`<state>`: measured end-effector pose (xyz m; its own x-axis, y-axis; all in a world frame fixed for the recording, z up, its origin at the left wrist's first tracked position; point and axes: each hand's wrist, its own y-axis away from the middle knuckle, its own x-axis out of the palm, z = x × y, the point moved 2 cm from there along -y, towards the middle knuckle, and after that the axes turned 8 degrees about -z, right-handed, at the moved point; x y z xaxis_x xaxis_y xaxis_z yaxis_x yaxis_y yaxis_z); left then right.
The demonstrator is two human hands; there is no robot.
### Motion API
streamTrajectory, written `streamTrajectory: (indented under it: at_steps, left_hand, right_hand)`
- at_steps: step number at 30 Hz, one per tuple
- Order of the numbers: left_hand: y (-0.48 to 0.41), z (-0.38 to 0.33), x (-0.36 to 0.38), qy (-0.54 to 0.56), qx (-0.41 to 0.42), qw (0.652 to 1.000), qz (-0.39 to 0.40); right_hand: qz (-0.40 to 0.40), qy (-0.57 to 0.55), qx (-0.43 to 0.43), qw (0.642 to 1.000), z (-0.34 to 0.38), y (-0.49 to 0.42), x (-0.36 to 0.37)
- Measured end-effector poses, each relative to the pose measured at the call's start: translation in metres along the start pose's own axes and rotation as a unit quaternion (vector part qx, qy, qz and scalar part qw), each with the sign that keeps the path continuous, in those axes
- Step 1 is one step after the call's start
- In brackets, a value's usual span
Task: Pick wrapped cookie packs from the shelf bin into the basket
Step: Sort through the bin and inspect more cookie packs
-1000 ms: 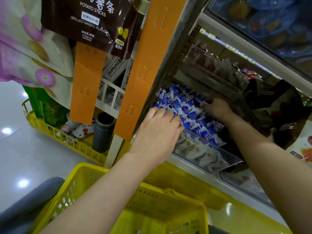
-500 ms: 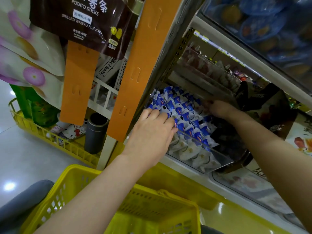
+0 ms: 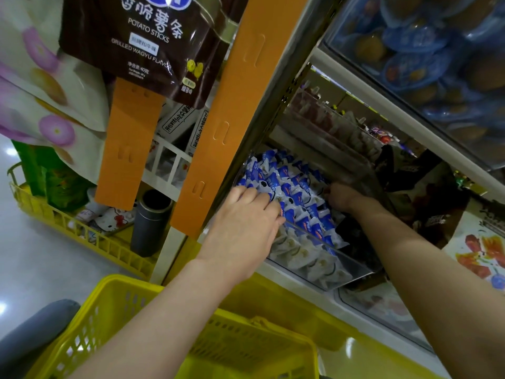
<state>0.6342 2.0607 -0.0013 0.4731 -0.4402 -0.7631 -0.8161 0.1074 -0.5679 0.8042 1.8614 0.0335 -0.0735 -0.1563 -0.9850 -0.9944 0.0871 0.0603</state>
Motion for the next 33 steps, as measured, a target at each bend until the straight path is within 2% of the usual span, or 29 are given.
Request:
streamTrajectory:
  at_steps: [9,16,19,22,25,27,29,33]
  left_hand:
    - [0.000,-0.001,0.000,0.003,0.001,1.000,-0.007]
    - [-0.001,-0.002,-0.002,0.005,-0.003,1.000,-0.007]
    - [0.000,-0.002,-0.002,0.006,0.000,1.000,-0.009]
    - [0.001,-0.002,-0.003,0.005,0.002,1.000,-0.005]
    - [0.002,-0.003,-0.006,0.013,0.000,1.000,0.001]
    - [0.003,-0.004,-0.007,0.042,-0.010,0.999,-0.005]
    - [0.006,-0.006,-0.010,0.114,-0.039,0.992,-0.026]
    - [0.021,-0.018,-0.023,0.283,-0.132,0.948,-0.066]
  right_hand:
    - [0.069,0.029,-0.026,0.997,0.003,-0.002,-0.006]
    - [0.099,-0.096,0.008,0.990,0.001,0.009,-0.016]
    - [0.053,-0.147,0.009,0.988,-0.001,0.019,-0.019]
    - [-0.099,-0.111,-0.018,0.989,-0.004,0.034,-0.024]
    - [-0.257,-0.122,-0.037,0.958,-0.002,0.057,-0.034]
    - [-0.316,-0.190,-0.071,0.927,0.003,0.077,-0.042]
    - [-0.335,-0.279,-0.125,0.891,0.012,0.101,-0.050]
    - [-0.272,-0.465,-0.167,0.826,0.028,0.153,-0.050]
